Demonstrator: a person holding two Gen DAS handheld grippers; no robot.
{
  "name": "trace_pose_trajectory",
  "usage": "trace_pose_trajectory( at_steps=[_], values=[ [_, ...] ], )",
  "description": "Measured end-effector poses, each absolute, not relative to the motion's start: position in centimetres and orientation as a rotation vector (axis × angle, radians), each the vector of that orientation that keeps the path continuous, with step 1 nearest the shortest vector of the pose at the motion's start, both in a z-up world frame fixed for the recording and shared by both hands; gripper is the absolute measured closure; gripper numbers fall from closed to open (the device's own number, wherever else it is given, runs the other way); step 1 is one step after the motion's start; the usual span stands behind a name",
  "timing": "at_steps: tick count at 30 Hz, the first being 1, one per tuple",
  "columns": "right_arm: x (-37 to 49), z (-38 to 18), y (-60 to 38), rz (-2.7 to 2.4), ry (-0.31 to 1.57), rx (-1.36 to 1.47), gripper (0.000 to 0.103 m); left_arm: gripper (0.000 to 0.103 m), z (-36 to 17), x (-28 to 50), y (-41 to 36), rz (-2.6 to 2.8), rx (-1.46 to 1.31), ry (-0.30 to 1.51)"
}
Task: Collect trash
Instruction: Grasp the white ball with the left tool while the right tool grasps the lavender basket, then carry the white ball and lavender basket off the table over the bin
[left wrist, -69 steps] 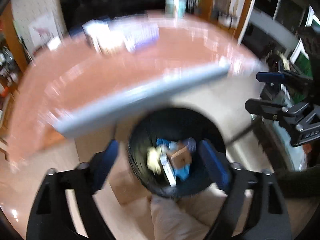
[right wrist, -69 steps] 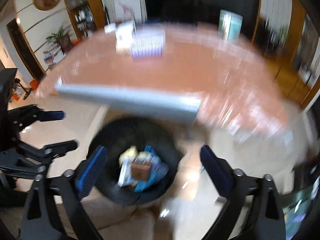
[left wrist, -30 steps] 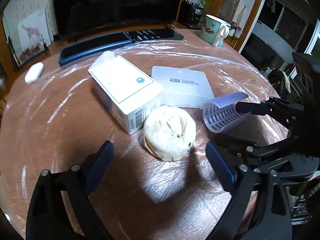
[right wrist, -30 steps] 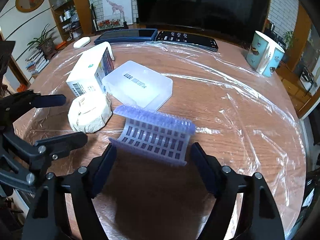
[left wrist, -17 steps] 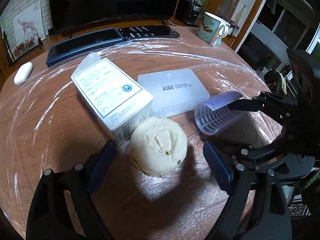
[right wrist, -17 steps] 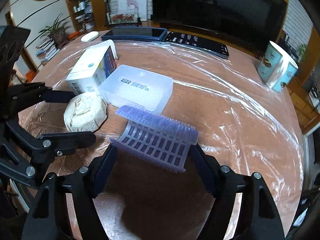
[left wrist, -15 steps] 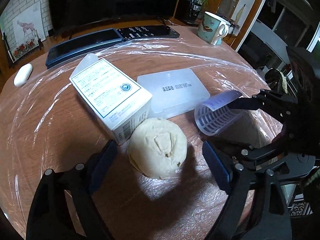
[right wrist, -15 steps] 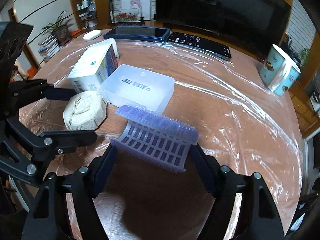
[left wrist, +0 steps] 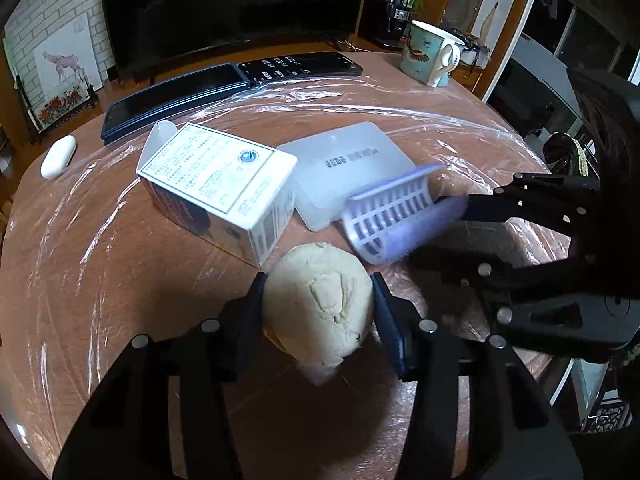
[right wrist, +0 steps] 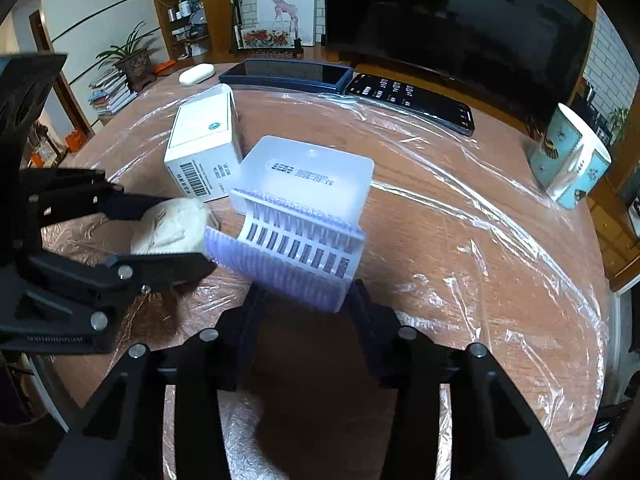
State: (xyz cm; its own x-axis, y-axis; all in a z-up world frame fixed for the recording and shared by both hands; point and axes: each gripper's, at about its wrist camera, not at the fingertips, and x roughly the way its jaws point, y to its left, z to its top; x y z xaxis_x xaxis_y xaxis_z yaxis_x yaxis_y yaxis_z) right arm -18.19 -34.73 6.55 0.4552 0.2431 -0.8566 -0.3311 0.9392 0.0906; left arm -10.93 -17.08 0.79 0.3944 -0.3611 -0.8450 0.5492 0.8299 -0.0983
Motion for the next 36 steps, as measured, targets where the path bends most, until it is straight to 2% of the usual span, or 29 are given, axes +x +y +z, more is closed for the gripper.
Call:
trace_pose_trajectory(
  at_steps=[6,7,8,9,25,28,36],
  values=[
    [-18.8,6.6,-34.5,0.346,1.038,-0.076,0.067,0.051,0.8,-11.8,-16.5,-0.567,0.182,1.015],
    [-18.8,6.7,-34.5,0.335,1.035,-0.064,0.061,0.051,0.8,-11.9,-16.4,-0.565,0.18,1.014],
    [-18.8,6.9,-34.6,0.33,1.032,-0.043,0.037,0.051,0.8,-11.9,-16.2,-0.56,0.174,1.015],
    [-18.9,7.1,-34.7,0.332,1.023,-0.008,0.023,0.051,0.8,-12.0,-16.0,-0.556,0.17,1.014],
    [-16.5,6.2,-31.0,0.243,1.05,0.04,0.022,0.051,1.1,-11.9,-12.0,-0.46,0.134,0.99],
    [-16.5,6.2,-30.8,0.23,1.046,0.025,0.028,0.051,1.2,-12.1,-11.4,-0.45,0.122,0.987],
    [-18.9,8.9,-31.6,0.247,0.998,0.039,0.029,0.051,3.3,-13.5,-11.3,-0.428,0.139,0.936]
  ],
)
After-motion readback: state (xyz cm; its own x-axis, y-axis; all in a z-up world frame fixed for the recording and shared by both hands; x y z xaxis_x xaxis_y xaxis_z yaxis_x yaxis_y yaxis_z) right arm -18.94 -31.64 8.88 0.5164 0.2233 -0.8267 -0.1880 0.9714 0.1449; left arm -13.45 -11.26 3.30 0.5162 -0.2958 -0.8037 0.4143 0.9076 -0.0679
